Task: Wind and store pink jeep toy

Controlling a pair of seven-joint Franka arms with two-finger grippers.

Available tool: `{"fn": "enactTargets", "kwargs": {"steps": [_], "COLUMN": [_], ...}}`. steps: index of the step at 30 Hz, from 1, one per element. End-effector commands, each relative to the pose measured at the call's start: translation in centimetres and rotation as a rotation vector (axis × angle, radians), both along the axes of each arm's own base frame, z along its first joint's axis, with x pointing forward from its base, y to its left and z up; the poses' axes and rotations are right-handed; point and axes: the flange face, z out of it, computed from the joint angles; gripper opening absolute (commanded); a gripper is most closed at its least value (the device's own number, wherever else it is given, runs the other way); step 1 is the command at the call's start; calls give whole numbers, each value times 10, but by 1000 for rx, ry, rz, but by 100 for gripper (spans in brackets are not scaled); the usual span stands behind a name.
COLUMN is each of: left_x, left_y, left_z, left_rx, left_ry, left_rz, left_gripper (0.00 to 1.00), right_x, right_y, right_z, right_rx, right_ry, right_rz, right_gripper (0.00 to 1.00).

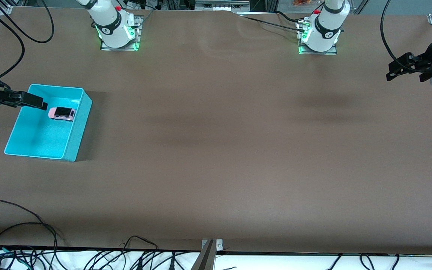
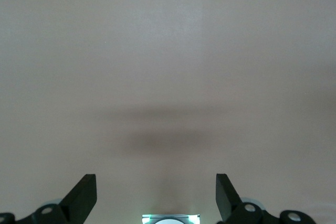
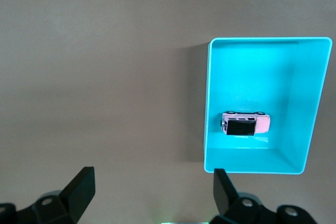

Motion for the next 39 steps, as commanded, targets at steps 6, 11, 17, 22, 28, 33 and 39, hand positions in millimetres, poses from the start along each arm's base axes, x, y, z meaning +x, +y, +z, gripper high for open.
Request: {"fn": "enactTargets", "kwargs": {"steps": [6, 11, 17, 22, 28, 33, 39], "left_x": [4, 4, 4, 4, 4, 4, 3], "left_y": [-1, 1, 1, 1, 1, 2, 2], "left_z": [5, 5, 5, 5, 5, 5, 4], "left_rx": [-19, -19, -17, -19, -19, -19, -19], "left_ry": [-2, -2, -2, -2, -2, -2, -1], "left_rz": [6, 11, 11, 11, 11, 12, 12], "left_gripper": [100, 100, 100, 100, 100, 100, 100], "right_x": [-46, -46, -42, -40, -37, -37, -37], "right_y": [0, 2, 2, 3, 2, 2, 1], "right_z": [5, 7, 6, 4, 6, 6, 7], "right_rx": [-16, -27, -35, -33, -33, -34, -38], "right_ry": [-38, -41, -48, -46, -57, -58, -60], "right_rz": [-10, -2, 1, 3, 1, 2, 3], "right_gripper": [100, 100, 100, 100, 100, 100, 100]}}
